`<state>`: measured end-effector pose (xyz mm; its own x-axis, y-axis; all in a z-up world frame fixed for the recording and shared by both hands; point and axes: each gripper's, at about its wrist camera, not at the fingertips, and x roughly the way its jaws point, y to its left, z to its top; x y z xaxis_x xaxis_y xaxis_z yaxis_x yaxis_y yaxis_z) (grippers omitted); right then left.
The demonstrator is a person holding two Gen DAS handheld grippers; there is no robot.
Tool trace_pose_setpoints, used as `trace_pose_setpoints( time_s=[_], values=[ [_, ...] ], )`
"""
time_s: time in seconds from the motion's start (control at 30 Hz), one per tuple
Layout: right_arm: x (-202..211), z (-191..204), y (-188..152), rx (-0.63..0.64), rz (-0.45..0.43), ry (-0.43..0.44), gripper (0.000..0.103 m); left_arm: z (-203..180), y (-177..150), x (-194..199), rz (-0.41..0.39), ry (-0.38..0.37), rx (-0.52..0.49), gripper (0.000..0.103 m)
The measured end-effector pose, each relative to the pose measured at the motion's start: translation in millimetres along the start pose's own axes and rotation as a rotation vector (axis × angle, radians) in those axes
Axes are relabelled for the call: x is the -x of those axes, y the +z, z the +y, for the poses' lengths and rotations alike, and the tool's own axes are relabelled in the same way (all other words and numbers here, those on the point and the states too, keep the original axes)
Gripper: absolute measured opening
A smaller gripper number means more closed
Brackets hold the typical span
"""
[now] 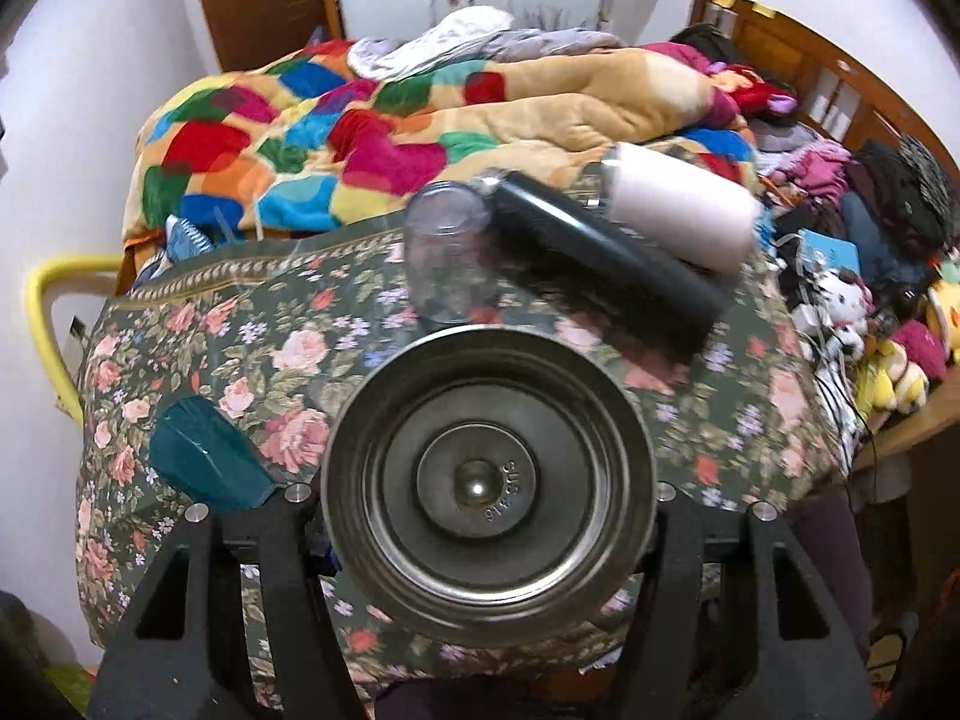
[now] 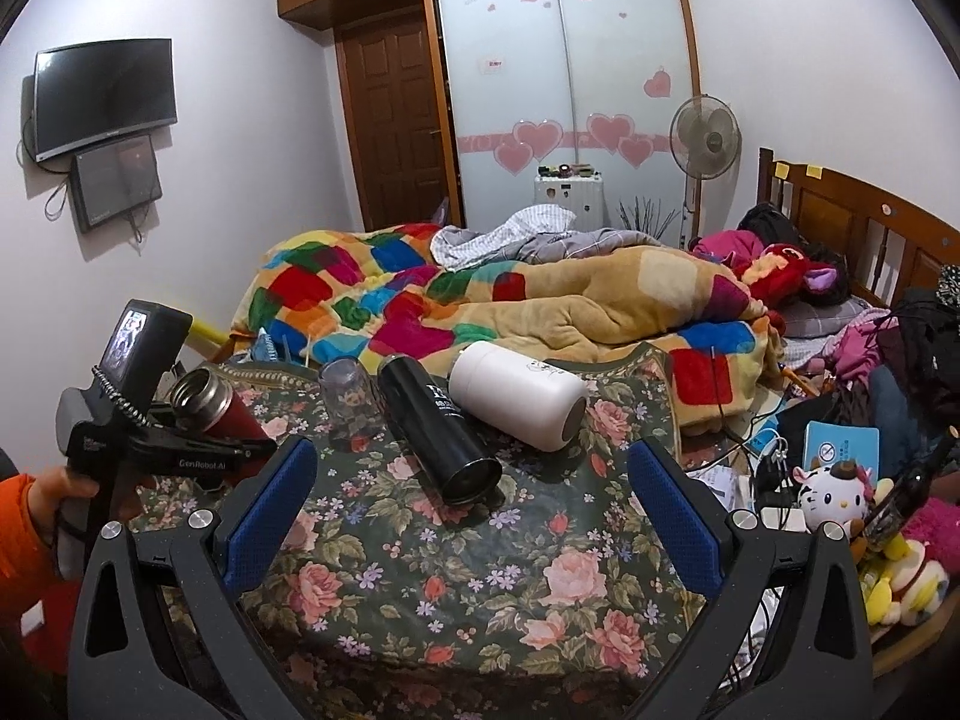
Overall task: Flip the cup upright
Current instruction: 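Lift the red thermos with the left tool and rotate it upright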
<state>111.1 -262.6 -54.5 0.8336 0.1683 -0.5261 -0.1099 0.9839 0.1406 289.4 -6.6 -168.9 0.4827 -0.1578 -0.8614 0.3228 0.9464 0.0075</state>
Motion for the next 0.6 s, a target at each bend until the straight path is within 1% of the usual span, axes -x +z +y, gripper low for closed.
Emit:
trace_pose_setpoints(
  time_s=[0.13,0.2,0.27,0.37,0.5,0.6],
  values=[
    [10,-2,-3,0.005,-0.016,-0.003,0.103,-24,-10,9,0.016,-0.016,-0.05,0.062],
    [14,-3,-5,0.003,-0.02,0.0,0.103,-33,-18,6,0.049,-0.032,-0.063,0.062],
    [17,-4,-8,0.001,-0.022,0.004,0.103,-41,-28,-2,0.1,-0.054,-0.074,0.062],
    [20,-5,-12,0.004,-0.024,0.005,0.103,-54,-39,-14,0.152,-0.071,-0.092,0.062],
    [20,-8,-16,0.002,-0.018,0.004,0.103,-71,-47,-32,0.208,-0.103,-0.105,0.062],
    [18,-12,-18,-0.007,-0.013,-0.002,0.103,-82,-46,-47,0.234,-0.115,-0.124,0.062]
  ],
)
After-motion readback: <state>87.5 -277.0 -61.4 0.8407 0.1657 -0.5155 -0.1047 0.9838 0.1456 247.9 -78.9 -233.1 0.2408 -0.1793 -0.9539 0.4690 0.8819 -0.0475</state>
